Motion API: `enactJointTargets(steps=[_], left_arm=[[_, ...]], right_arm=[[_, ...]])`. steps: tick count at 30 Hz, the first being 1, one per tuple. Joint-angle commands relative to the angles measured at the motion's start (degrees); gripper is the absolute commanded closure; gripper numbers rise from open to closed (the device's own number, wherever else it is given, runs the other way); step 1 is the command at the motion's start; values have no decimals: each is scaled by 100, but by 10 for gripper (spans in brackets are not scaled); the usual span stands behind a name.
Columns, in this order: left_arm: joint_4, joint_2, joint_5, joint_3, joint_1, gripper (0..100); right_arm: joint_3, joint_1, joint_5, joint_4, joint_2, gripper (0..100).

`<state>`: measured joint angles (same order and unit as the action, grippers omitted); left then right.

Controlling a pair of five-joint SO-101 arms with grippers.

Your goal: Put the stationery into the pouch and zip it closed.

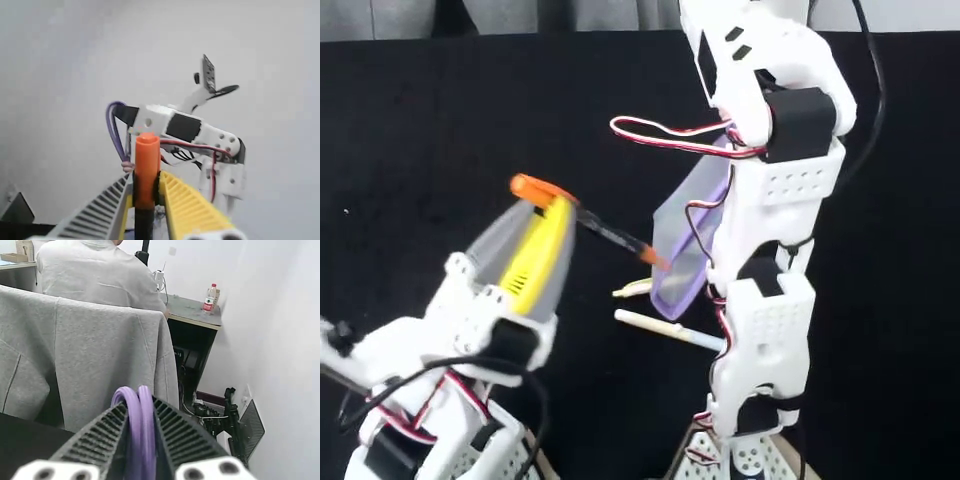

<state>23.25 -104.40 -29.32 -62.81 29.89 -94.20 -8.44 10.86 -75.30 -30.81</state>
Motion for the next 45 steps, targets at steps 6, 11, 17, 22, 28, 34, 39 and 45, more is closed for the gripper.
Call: enactJointTargets(steps=[6, 11, 17, 22, 28, 34, 39, 45], left_arm=[[-35, 18, 791, -593, 1349, 971], [-185, 18, 1169, -980, 1068, 971], [-1538, 9, 1705, -2114, 321, 971], [-2110, 9, 1908, -2343, -198, 971], [-2365, 9, 1925, -2220, -303, 971], [-2804, 18, 1934, -2360, -303, 971], [-2778, 18, 1934, -2730, -303, 945], [-1925, 18, 1925, -2492, -268, 912]], right_arm=[[-145, 70, -62, 132, 48, 987], [-154, 79, -62, 123, 57, 987], [-154, 79, -62, 114, 57, 987], [-154, 79, -62, 105, 66, 987], [-154, 88, -53, 114, 66, 987], [-163, 229, -53, 141, 66, 987], [-163, 369, -53, 220, 66, 987], [-154, 536, -53, 264, 66, 987]])
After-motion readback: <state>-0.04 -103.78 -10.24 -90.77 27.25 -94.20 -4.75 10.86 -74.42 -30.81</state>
